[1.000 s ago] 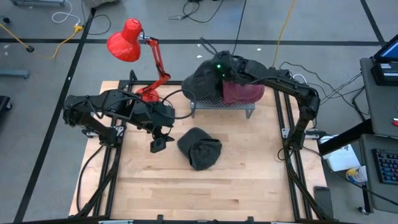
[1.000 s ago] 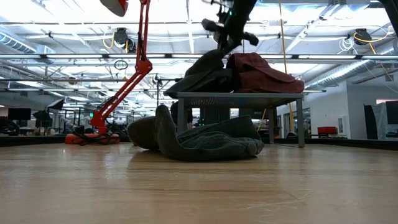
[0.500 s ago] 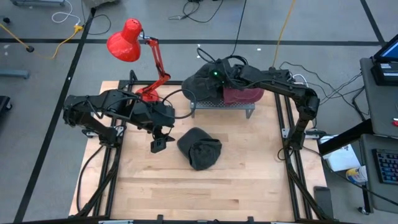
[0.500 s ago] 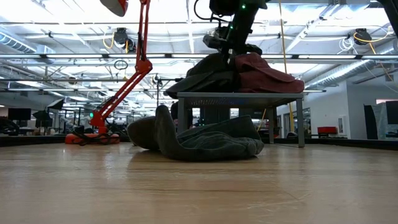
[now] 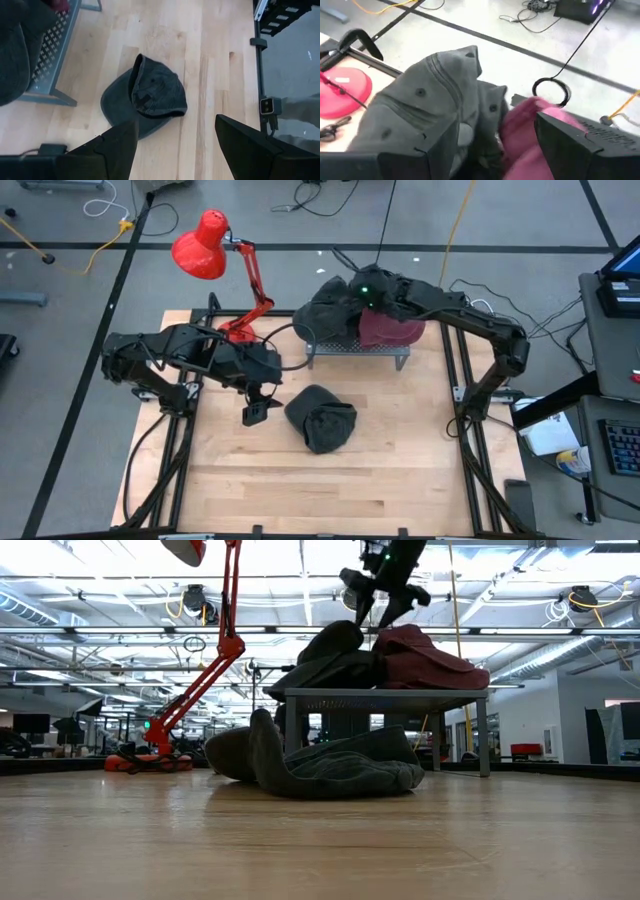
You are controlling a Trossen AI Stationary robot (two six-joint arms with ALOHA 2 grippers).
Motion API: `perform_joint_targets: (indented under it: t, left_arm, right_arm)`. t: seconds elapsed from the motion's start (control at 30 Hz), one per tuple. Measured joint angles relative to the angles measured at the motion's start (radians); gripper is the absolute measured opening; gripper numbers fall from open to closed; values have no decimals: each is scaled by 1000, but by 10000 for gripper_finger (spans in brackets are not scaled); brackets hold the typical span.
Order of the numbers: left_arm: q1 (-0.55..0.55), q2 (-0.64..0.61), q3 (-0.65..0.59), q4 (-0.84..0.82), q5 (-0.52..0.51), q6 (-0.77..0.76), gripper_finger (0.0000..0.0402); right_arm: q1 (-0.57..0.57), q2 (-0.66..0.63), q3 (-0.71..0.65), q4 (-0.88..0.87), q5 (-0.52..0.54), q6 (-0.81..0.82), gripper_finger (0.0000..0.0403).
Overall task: Pick & Place hat
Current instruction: Stack the black cap on the black cap on the shelf
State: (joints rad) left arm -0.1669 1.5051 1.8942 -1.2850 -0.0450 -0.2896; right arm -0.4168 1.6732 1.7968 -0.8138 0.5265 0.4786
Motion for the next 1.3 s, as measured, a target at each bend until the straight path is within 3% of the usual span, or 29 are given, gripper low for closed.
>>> perform_joint_targets:
  t: [0.23, 0.53, 0.8, 1.03, 1.3]
  left_arm:
    - [3, 0, 0, 19, 0, 16, 269]
    - [3, 0, 0, 13, 1, 21, 269]
    - [-31, 12, -2, -22, -10, 364, 269]
    - [-72, 36, -2, -31, -24, 719, 269]
    - [-91, 149, -2, -56, -56, 748, 269]
  right_arm:
    - [21, -77, 0, 43, -1, -76, 240]
    - [80, -165, 0, -69, -32, -111, 231]
    - [201, -211, 0, -229, -228, -132, 231]
    - [299, -250, 0, -261, -306, -132, 227]
    - [398, -341, 0, -263, -348, -140, 226]
